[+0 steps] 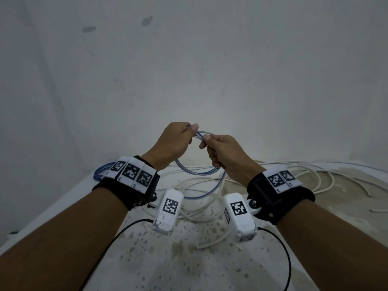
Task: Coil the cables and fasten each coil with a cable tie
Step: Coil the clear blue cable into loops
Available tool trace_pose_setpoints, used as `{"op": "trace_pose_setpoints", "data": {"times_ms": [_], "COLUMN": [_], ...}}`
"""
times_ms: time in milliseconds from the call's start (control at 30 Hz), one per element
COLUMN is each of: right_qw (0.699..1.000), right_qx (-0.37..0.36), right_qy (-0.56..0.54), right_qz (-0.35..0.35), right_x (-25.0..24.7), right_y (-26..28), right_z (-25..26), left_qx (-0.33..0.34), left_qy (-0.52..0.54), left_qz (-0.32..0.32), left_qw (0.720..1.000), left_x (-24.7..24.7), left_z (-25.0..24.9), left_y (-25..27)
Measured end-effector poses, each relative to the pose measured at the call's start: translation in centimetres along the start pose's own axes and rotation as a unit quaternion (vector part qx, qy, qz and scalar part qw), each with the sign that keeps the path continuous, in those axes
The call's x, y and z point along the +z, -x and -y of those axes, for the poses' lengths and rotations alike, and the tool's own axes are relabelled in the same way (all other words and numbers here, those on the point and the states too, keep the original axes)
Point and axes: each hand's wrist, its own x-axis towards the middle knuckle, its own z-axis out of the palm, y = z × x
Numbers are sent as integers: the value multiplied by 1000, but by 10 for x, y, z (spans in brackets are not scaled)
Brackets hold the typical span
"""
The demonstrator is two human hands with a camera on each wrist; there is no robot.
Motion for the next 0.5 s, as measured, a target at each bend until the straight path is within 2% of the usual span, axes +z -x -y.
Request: {"op": "trace_pose_setpoints", "data": {"times_ms": [67,133,200,267,367,500], "right_qw": [997,984,969,966,947,925], "right_qx": [-21,-59,-88,-91,-71,-50], "right_qy": [46,71,89,149,291,373], "right_qz": [-58,-156,-213,-192,-116,-55], "right_x": [2,0,-3,-6,-11,-19], "right_y": [2,1,-1,-5,-8,-8], "right_z": [0,1,2,5,15,31], "left_qx": [-10,-7,9,24,29,25], "left_qy": [13,21,14,-1,-4,-8], "left_qz": [-14,-18,-15,-13,-23,-41], "left_qw": [1000,1000,1000,1000,999,999], "left_x": [1,0,-1,-2,-5,-5], "left_z": [5,7,4,-1,0,5], "left_y": [1,1,1,1,0,2]}}
